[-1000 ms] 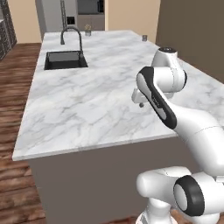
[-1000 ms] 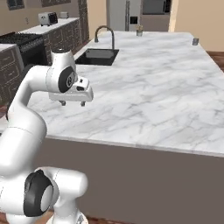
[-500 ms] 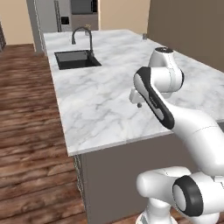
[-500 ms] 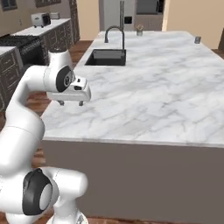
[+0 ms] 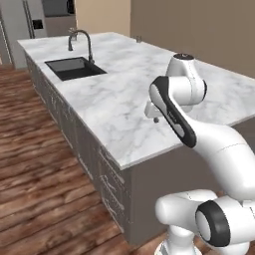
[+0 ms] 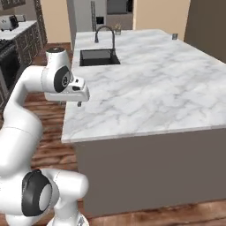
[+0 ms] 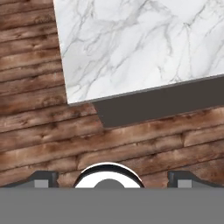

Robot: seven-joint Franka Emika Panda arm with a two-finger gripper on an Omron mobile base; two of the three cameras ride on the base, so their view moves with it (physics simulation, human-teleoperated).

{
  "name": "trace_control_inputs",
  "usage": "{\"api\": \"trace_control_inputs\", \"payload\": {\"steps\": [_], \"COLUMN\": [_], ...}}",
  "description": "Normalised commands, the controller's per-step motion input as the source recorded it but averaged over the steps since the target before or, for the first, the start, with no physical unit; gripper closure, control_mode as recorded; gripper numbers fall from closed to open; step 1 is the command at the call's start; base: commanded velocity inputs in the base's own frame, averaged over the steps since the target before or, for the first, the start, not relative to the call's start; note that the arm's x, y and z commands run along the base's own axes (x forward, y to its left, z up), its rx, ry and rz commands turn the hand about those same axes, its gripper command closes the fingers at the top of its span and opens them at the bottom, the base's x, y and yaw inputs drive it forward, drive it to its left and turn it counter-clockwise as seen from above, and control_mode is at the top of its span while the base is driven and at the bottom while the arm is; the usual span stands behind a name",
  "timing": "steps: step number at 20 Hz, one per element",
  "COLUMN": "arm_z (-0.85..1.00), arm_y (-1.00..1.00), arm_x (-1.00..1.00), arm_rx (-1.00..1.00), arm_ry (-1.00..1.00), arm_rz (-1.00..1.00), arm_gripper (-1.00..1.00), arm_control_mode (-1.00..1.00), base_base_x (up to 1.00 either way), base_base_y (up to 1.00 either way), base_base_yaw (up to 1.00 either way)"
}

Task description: Take a straw from the drawer in front and place it inside the glass cup on the dining counter.

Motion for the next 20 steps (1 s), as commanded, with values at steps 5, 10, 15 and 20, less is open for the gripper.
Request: {"api": "trace_control_inputs", "payload": {"steps": [5,10,15,20], "arm_z": [0.0,0.0,0.0,0.0], "arm_y": [0.0,0.0,0.0,0.0], "arm_x": [0.0,0.0,0.0,0.0], "arm_rx": [0.0,0.0,0.0,0.0], "arm_ry": [0.0,0.0,0.0,0.0], "arm_rz": [0.0,0.0,0.0,0.0], "arm_gripper": [-1.0,-1.0,-1.0,-1.0], "arm_control_mode": [1.0,1.0,1.0,1.0], "base_base_x": [0.0,0.1,0.21,0.24], "base_base_y": [1.0,1.0,1.0,1.0], "base_base_yaw": [-0.56,-0.62,-0.65,-0.62]}}
